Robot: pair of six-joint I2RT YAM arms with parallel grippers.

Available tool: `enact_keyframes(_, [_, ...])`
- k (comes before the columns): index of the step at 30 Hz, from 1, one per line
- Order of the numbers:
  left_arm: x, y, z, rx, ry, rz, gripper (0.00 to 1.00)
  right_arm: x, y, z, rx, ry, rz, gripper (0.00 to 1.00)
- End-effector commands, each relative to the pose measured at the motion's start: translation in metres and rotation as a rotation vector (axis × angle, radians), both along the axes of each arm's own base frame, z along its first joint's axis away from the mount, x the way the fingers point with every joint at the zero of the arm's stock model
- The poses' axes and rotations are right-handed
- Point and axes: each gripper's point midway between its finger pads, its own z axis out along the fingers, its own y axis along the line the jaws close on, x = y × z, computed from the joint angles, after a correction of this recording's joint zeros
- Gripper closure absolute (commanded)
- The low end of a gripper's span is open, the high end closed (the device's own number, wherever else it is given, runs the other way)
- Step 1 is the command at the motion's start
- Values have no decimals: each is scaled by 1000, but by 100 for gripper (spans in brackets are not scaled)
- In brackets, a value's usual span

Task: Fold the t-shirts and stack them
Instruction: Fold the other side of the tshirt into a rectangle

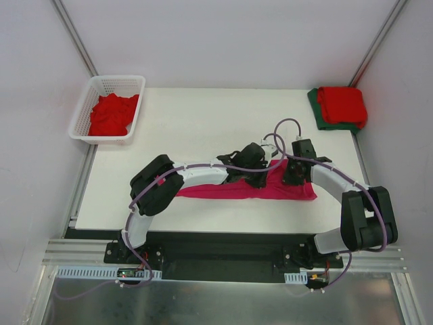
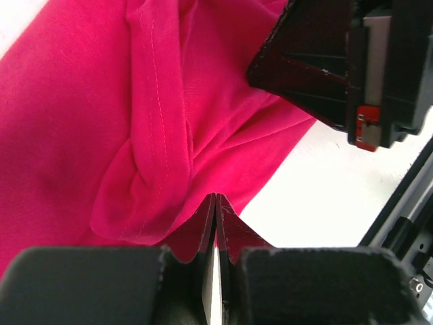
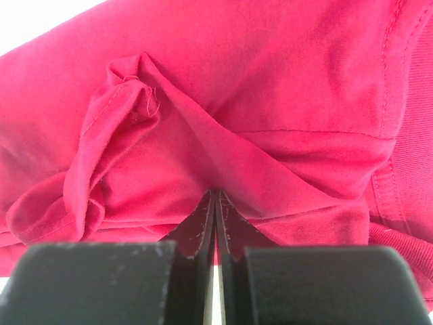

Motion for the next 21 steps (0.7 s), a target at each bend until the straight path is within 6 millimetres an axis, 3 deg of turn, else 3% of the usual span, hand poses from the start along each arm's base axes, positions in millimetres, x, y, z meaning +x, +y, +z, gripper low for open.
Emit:
enact_keyframes(1, [-2, -12, 7, -32, -4, -20, 100, 3, 2, 2, 2, -10, 13, 99])
enact_keyframes(10, [2, -10, -1, -12, -21, -13, 100, 3, 2, 1, 0, -8, 14, 99])
enact_keyframes(21, [23, 0, -16, 54, -94, 26, 100, 3, 2, 2, -1, -6, 17, 98])
